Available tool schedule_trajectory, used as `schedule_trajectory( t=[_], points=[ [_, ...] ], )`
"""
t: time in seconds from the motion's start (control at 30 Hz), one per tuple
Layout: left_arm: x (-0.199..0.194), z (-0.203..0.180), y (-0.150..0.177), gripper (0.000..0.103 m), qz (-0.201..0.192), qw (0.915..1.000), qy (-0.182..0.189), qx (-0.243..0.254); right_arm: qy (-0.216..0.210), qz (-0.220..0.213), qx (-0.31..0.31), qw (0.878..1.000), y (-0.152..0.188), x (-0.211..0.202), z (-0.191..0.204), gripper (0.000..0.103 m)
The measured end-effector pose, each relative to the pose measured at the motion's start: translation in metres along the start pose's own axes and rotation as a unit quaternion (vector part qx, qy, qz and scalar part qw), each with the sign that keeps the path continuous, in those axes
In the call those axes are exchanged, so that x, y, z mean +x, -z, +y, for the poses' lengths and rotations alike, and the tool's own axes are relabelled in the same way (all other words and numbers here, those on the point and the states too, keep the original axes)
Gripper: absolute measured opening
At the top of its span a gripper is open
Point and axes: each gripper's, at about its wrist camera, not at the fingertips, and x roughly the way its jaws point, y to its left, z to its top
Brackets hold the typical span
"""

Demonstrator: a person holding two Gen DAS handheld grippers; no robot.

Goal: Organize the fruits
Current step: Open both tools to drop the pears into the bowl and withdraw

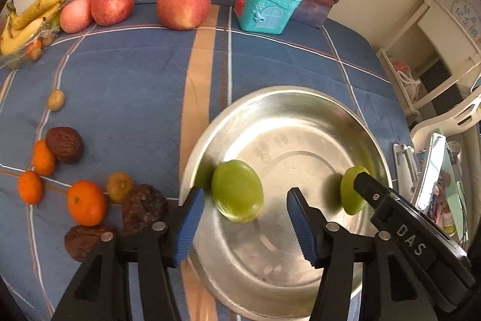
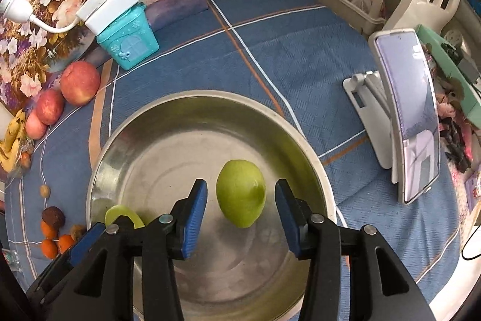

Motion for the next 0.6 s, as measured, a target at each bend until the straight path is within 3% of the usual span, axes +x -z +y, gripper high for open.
schedule_trajectory(
  t=[0.33, 0.6],
  points=[
    [-0.019, 0.015, -0.005, 0.067, -0.016, 0.9998, -0.006, -0.011, 0.004, -0.023, -0.024, 0.999, 0.002, -0.020, 0.008, 0.057],
    [-0.034, 0.042, -0.009, 0.072, -0.035, 0.9982, -0.042, -0.024, 0.004, -0.037, -0.032, 0.999, 0.004, -0.032, 0.013, 0.057]
  ],
)
